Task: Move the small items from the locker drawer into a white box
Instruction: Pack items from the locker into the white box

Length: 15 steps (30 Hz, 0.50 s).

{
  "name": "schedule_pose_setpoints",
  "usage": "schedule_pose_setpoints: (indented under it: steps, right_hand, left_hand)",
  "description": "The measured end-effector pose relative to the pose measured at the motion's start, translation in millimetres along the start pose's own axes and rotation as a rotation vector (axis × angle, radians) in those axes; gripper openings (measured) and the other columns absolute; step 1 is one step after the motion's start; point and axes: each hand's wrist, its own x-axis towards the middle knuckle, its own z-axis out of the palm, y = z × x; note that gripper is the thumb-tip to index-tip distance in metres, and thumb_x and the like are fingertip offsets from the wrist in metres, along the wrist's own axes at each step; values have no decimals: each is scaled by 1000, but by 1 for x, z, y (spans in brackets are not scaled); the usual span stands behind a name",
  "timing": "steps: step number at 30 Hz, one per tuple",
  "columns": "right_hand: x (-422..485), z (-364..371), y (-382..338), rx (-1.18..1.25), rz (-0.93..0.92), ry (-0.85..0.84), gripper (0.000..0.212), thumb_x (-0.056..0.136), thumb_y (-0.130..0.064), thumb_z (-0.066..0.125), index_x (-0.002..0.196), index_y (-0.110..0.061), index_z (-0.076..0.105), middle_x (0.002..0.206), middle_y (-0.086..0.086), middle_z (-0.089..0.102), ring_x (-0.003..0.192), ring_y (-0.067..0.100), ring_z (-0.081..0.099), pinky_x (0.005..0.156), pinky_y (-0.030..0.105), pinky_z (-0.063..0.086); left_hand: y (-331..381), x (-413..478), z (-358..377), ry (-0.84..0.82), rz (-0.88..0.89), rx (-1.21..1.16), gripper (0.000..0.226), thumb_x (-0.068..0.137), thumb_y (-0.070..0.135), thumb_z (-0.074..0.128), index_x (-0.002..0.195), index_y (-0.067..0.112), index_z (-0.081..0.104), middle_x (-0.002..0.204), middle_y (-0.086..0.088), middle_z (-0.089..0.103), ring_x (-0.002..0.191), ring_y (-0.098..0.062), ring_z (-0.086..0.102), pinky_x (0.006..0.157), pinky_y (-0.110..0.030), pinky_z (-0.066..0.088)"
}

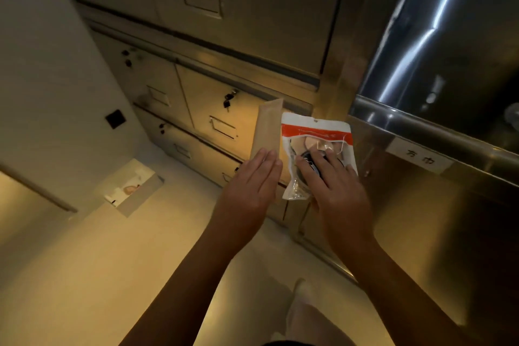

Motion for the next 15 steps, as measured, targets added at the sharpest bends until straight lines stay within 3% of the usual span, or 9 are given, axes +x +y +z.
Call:
schedule_pose_setpoints:
  steps: [7, 12, 15]
  right_hand:
    - [53, 42, -57, 137, -172, -90, 56, 66, -11, 79, 119, -4, 61, 123, 21, 57, 114, 41, 53, 87, 60, 46]
    - [109, 89, -93, 206, -282, -84, 54, 67, -15, 79, 117, -4, 62, 121, 21, 59, 112, 40, 54, 87, 58, 45]
    - [149, 120, -115, 259, -333, -77, 56, 65, -15, 82, 117, -4, 62, 121, 20, 59, 112, 39, 55, 88, 56, 45]
  left_hand:
    - [-66, -33, -20, 23, -188, 150, 35, 87, 2, 38, 112, -8, 60, 117, -25, 59, 111, -39, 55, 94, -51, 35]
    - [-127, -41, -25, 17, -313, 217, 37, 84, -1, 37, 111, -9, 61, 116, -26, 60, 109, -41, 56, 88, -54, 45]
    - [-169, -40, -28, -5, -389, 278, 33, 81, -3, 48, 112, -10, 59, 116, -27, 59, 109, -42, 56, 88, -54, 41]
